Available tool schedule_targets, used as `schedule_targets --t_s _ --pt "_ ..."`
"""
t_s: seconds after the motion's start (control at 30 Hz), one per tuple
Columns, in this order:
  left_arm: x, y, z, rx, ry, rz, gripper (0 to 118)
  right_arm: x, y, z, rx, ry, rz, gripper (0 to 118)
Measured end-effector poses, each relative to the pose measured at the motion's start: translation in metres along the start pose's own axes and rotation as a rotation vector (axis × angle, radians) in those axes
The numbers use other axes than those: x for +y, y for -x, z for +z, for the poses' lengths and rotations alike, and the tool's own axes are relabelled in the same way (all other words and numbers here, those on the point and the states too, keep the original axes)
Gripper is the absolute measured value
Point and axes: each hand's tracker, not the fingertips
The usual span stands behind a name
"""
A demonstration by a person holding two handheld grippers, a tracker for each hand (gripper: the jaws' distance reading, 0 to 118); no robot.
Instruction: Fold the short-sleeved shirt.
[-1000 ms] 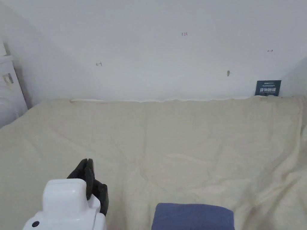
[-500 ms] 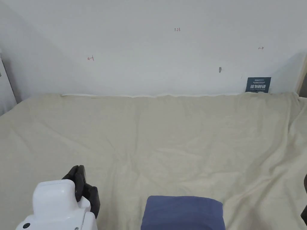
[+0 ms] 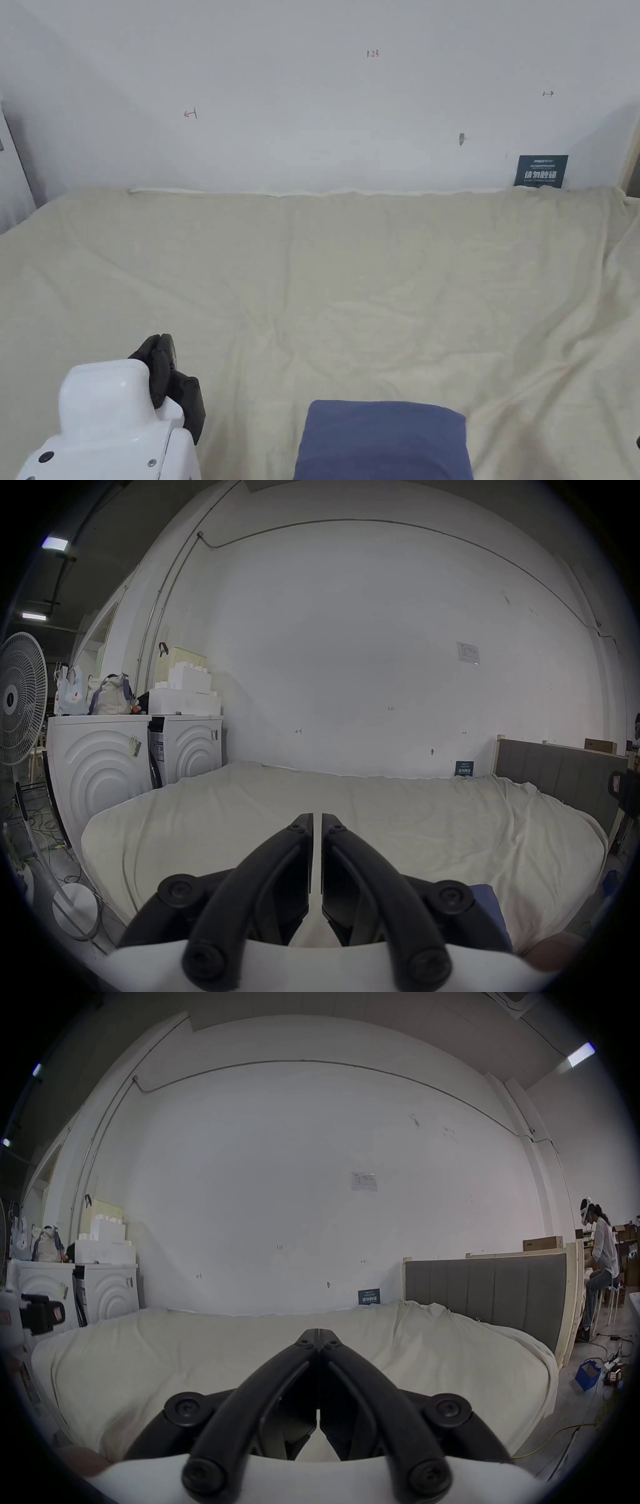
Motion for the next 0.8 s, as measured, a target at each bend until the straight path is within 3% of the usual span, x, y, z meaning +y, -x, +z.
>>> schedule_targets --t_s 0.13,0.2,0.3,0.37,0.47,0.5,0.6,0.67,0.77,0.8 --pt "0.006 0.006 0.001 -0.068 0.016 -0.021 6 0.028 0.007 -0.007 0.082 -0.074 -0.04 1" --pt "0.009 0.012 -0.001 -0.107 0.041 -0.019 6 0.046 0.018 -0.034 0.158 -0.008 -0.018 1" --pt "0.009 0.026 -0.012 -0.203 0.147 0.066 6 0.051 0.04 -0.095 0.369 0.28 -0.008 1" --pt "0.005 0.032 -0.02 -0.221 0.212 0.087 6 0.027 0.057 -0.138 0.47 0.603 0.007 1" --pt "-0.004 0.037 -0.034 -0.239 0.298 0.114 6 -0.039 0.079 -0.177 0.519 1.052 0.141 1" --pt "-0.006 0.039 -0.038 -0.245 0.325 0.125 6 -0.06 0.084 -0.18 0.518 1.123 0.196 1" --pt "-0.016 0.04 -0.059 -0.288 0.429 0.128 6 -0.114 0.088 -0.179 0.499 1.19 0.26 1" --pt "-0.021 0.041 -0.088 -0.37 0.556 0.129 6 -0.13 0.084 -0.177 0.494 1.201 0.22 1" --pt "-0.04 0.041 -0.145 -0.503 0.785 0.258 7 -0.139 0.083 -0.185 0.496 1.213 0.183 1" --pt "-0.05 0.041 -0.164 -0.554 0.87 0.329 15 -0.135 0.084 -0.183 0.506 1.21 0.199 1"
